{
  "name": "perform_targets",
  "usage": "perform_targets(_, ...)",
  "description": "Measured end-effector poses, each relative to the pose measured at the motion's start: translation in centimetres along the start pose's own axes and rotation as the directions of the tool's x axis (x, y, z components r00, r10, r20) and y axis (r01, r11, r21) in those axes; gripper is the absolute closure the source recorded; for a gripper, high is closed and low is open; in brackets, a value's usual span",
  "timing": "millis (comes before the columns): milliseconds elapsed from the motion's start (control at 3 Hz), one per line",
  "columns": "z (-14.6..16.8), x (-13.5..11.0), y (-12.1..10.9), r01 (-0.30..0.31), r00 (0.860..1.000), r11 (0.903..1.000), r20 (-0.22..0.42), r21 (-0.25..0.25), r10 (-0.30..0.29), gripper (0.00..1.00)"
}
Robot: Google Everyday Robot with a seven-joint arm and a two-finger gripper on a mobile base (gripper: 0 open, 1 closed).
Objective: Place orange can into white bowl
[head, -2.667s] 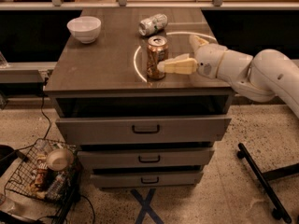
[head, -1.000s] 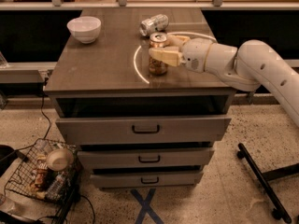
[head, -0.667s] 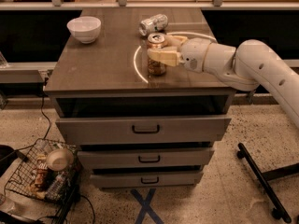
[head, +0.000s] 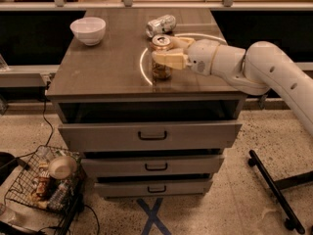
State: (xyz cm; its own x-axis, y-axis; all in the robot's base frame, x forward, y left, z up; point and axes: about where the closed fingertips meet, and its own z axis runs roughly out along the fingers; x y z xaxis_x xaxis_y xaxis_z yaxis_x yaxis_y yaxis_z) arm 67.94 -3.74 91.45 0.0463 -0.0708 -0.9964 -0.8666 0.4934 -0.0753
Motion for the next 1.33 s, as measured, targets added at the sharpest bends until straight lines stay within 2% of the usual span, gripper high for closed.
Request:
perform_targets(333,0.2,-0.5,0.4,0.007,1.0,1.0,0.023,-0.003,-0.007,1.0)
perform_targets(667,1.0,-1.5,-0.4,0.008,1.0,1.0,0.03,0.0,-0.008,1.0)
perform_targets(1000,4.6,-5.1,-4.3,0.002,0.999,0.9999,0.032,0.016,-0.003,1.0)
perform_targets(1333,9.0,-5.4,-7.9,-0.054,0.998,0.9984,-0.015,0.017,0.054,1.0)
